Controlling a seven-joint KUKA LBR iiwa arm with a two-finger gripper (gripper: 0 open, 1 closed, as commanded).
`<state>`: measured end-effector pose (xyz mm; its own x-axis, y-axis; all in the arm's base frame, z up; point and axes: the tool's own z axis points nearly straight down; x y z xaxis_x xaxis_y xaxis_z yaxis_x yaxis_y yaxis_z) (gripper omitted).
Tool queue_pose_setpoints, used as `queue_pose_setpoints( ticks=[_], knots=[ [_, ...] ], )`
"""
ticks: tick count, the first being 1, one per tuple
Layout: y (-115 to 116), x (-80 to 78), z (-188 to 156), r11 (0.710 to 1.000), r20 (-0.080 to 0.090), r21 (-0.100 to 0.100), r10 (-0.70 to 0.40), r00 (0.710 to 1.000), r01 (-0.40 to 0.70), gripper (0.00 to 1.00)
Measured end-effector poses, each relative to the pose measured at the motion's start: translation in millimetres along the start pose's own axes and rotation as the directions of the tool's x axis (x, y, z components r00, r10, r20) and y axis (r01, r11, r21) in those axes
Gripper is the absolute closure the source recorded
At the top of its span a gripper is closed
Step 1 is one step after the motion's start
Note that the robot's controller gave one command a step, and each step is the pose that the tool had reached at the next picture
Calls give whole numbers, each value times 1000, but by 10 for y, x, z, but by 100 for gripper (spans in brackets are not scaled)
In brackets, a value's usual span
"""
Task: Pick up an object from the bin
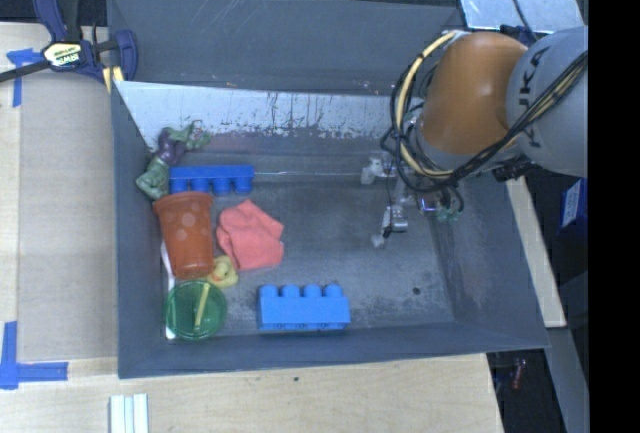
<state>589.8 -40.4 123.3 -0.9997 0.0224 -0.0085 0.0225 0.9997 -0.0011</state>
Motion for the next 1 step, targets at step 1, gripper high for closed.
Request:
queue_pose_setpoints(
  ticks=[1],
  knots=[
    [261,-22,247,1000,1,0,-24,1000,24,0]
  ],
)
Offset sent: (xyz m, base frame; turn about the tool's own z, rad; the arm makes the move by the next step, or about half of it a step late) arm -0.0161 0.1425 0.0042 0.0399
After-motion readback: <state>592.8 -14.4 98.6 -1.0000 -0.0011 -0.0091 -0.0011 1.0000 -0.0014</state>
